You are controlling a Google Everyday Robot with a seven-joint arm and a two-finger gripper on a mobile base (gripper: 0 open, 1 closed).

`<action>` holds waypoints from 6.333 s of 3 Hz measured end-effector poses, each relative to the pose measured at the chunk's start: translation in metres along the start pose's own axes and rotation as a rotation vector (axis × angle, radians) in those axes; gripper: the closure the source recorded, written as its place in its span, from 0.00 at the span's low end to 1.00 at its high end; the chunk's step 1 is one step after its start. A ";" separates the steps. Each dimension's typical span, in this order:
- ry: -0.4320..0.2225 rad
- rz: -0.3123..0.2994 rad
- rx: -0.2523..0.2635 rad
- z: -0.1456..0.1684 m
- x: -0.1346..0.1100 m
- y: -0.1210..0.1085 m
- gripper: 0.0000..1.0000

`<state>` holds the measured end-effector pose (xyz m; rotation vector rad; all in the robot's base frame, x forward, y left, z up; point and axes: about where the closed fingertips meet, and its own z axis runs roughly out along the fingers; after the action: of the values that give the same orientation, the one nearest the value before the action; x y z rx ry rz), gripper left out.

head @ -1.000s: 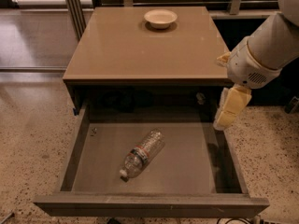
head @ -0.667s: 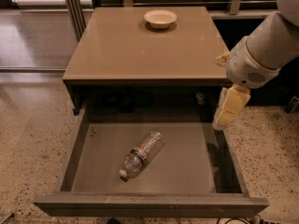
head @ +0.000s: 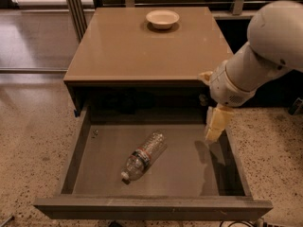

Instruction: Pick water bottle from top drawer and place on counter

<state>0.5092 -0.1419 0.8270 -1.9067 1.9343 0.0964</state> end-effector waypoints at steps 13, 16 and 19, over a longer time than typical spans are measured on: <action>-0.449 -0.149 -0.292 0.271 -0.084 0.051 1.00; -0.436 -0.315 -0.233 0.091 -0.167 -0.020 1.00; -0.451 -0.392 -0.154 0.006 -0.207 -0.067 1.00</action>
Offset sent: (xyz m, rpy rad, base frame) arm 0.0642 0.0799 -0.1386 0.1640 -0.0942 0.0481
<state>0.5691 0.0507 0.9078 -2.1024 1.2718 0.5221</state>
